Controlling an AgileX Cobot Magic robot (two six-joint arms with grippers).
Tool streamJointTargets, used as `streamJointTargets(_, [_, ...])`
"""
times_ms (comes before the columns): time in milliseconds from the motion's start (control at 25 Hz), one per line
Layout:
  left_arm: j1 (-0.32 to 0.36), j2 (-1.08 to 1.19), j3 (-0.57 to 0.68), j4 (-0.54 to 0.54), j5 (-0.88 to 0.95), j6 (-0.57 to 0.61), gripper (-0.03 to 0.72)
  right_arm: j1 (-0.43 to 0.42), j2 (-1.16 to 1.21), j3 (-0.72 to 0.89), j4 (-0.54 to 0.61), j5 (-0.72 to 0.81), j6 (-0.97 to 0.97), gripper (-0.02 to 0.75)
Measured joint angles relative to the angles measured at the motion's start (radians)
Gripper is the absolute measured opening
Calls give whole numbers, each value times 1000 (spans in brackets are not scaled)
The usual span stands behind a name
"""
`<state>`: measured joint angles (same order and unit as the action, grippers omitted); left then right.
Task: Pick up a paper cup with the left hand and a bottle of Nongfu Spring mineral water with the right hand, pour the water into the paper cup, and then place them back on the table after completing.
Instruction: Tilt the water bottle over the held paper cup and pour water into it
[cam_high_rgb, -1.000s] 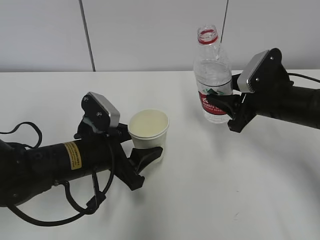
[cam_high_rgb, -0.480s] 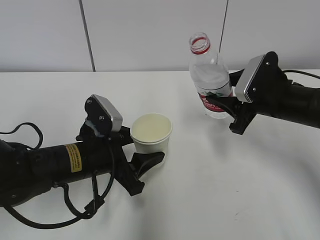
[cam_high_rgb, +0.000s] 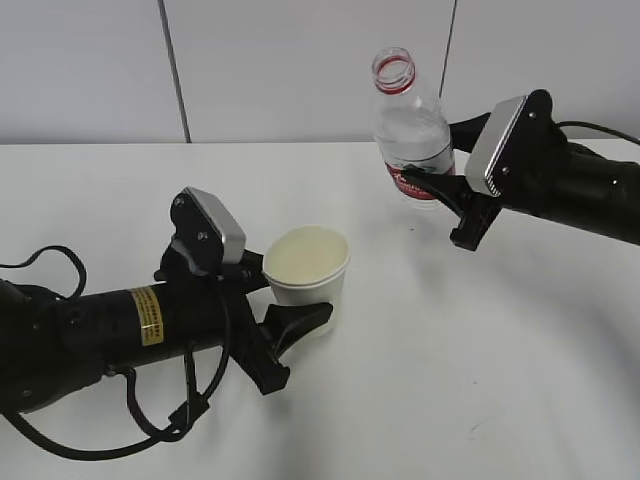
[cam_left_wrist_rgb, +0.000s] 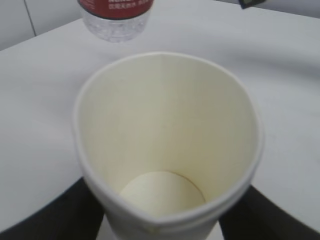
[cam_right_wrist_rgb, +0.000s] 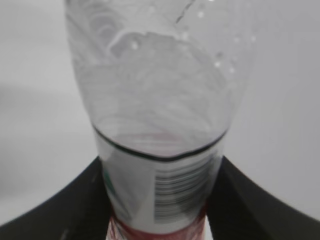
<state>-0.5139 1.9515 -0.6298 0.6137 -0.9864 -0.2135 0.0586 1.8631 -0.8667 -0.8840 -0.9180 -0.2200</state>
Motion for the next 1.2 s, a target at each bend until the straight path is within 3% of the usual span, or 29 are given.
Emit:
streamJointTargets(400, [0,0,0,73,-1,-52,414,0,0,0,-18,-29,-286,384])
streamJointTargets(1200, [0,0,0,320,16,-62,413,0,0,-4,-71,-45,-650,384])
